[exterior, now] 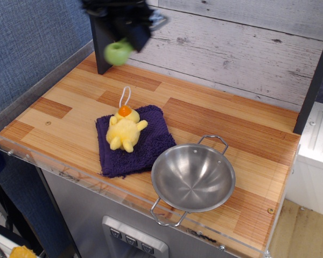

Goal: PICK UP THE SPOON AND PUT ANOTHER SIDE OF THE TABLE

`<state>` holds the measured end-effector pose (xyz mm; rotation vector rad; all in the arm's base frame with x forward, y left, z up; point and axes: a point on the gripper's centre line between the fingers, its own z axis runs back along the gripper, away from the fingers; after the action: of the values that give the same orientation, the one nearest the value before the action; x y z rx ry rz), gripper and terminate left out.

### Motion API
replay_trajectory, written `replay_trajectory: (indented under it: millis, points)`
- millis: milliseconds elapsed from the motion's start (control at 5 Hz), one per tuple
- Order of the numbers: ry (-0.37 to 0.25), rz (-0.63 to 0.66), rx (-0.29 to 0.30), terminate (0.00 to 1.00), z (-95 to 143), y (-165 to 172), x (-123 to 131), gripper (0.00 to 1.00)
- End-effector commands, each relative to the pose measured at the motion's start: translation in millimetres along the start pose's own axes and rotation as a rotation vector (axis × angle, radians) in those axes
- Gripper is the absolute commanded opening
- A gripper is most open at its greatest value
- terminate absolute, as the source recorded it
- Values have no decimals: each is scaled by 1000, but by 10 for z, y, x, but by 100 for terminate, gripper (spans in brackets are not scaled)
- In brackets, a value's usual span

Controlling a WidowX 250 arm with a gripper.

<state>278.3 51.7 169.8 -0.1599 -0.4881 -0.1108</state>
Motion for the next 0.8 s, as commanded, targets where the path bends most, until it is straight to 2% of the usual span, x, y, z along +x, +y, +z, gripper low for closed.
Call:
replay_trajectory:
  millis: [0,200,400,600]
  points:
    - [42,113,110,0,-62,629,-179,0]
    - [65,176,151,0,-103,929,-252,0]
    - [98,218,169,0,-219,1169,-400,0]
    - [140,183,185,0,-321,1275,-486,0]
